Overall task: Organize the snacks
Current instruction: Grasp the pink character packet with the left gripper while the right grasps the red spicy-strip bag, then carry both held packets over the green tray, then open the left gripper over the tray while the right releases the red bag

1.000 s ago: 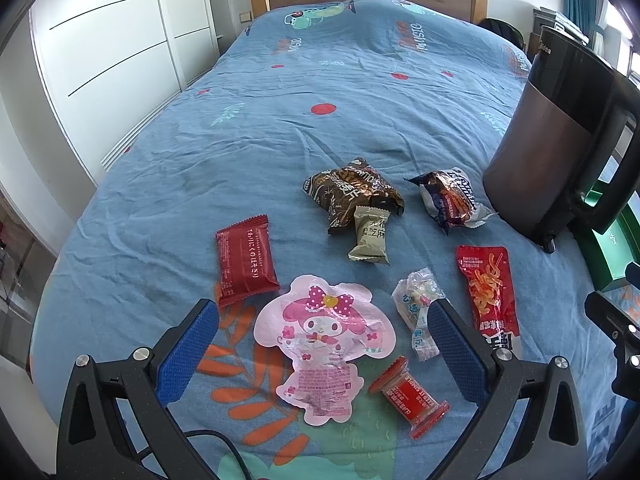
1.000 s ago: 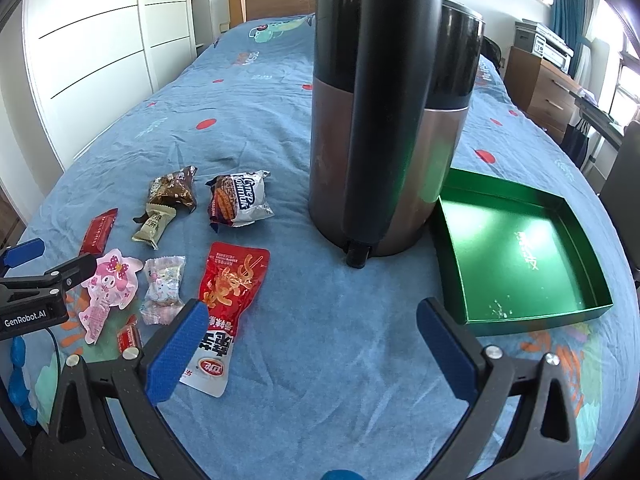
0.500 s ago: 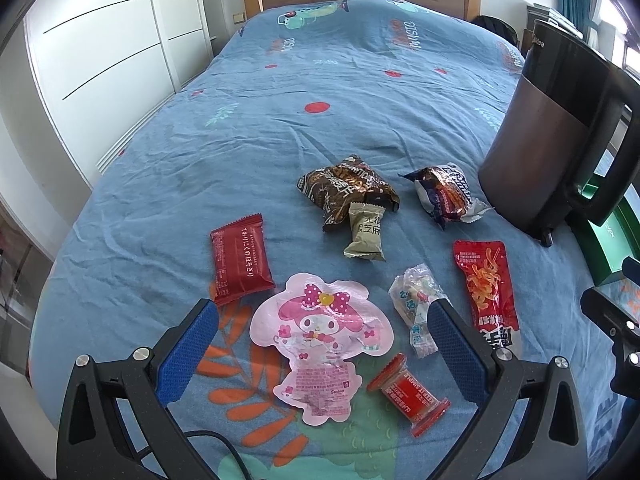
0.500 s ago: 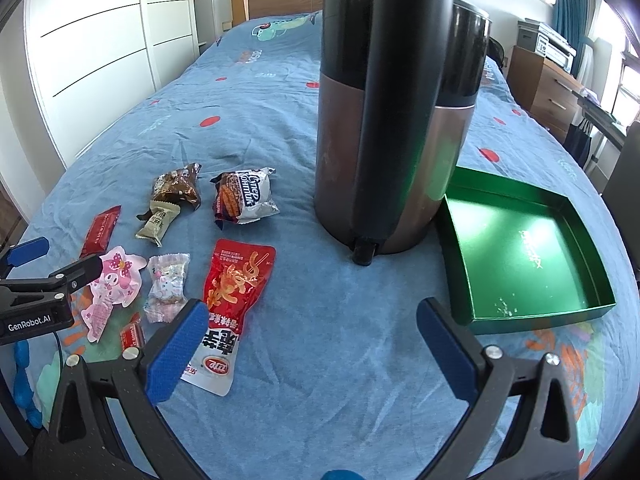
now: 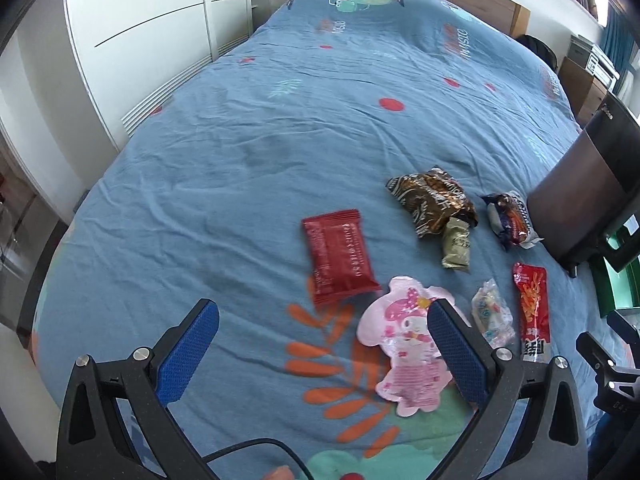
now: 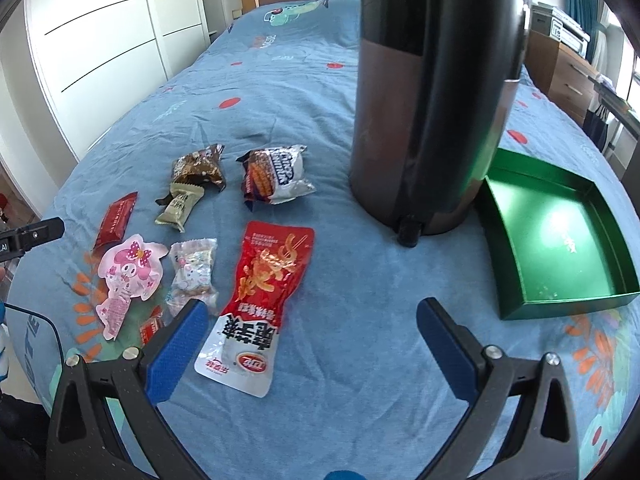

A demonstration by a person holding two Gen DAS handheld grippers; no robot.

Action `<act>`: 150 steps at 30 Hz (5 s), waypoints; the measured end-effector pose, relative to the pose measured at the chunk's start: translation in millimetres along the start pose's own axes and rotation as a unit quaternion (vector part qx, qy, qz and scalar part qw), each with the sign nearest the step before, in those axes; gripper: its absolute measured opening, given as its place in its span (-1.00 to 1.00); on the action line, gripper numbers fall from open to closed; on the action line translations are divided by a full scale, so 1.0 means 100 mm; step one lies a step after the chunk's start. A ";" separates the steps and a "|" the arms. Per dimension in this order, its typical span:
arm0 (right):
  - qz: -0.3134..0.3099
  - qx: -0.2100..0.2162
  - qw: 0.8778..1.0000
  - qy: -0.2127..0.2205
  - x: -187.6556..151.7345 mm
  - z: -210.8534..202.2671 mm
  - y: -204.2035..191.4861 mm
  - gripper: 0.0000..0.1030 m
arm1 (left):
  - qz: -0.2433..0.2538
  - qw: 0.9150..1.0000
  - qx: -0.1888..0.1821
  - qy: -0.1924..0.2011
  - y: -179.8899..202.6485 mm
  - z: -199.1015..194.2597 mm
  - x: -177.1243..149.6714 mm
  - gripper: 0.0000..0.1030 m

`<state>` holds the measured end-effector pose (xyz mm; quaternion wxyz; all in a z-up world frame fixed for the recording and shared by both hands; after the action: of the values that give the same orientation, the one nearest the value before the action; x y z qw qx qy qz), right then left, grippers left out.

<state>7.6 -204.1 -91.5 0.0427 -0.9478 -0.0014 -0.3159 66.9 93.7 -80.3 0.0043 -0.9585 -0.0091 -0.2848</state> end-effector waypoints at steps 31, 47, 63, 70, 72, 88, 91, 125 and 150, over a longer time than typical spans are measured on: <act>-0.020 0.024 0.996 -0.082 -0.18 0.76 -0.38 1.00 | 0.075 0.989 -0.029 -0.123 0.84 0.77 -0.73 0.43; 0.000 0.090 0.995 -0.053 -0.12 0.65 -0.40 -0.23 | 0.084 0.991 -0.030 -0.098 0.94 0.60 -0.54 -0.72; -0.002 0.112 0.993 -0.030 -0.16 0.08 -0.34 -0.28 | 0.053 0.996 -0.052 -0.054 0.76 -0.06 -0.66 -0.73; 0.016 0.097 0.995 -0.017 -0.34 -0.29 0.02 -0.29 | 0.082 0.992 -0.073 -0.057 1.34 -0.35 -0.88 -0.73; 0.023 0.087 0.996 -0.014 -0.39 -0.37 0.16 -0.29 | 0.098 0.990 -0.086 -0.058 1.59 -0.40 -0.93 -0.73; 0.109 -0.010 0.993 0.049 -0.33 -1.01 1.86 -0.29 | 0.209 0.960 -0.180 -0.044 3.56 -0.89 -0.91 -0.73; 0.128 -0.031 0.989 0.061 -0.22 -1.05 2.26 -0.29 | 0.219 0.957 -0.185 -0.041 3.86 -0.85 -0.81 -0.73; 0.155 -0.060 0.985 0.042 0.25 0.13 3.90 -0.21 | 0.237 0.959 -0.151 -0.030 5.39 0.38 -0.24 -0.72; 0.127 -0.136 0.981 0.049 0.22 -0.27 4.01 1.00 | 0.251 0.961 -0.111 0.009 5.29 0.16 -0.19 -0.07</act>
<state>20.9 -606.8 -88.4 -0.0473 -0.9206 0.1641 -0.3513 70.1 -435.4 -105.6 -0.0305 -0.9217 0.2638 -0.2827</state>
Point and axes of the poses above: each gripper's, at about its wrist camera, not at the fingertips, and z roughly the way its jaws point, y to its right, x to its top, the point moved 9 cm from there along z, roughly the way its jaws point, and after that the axes turned 2 degrees about x, right-handed, at the moved point
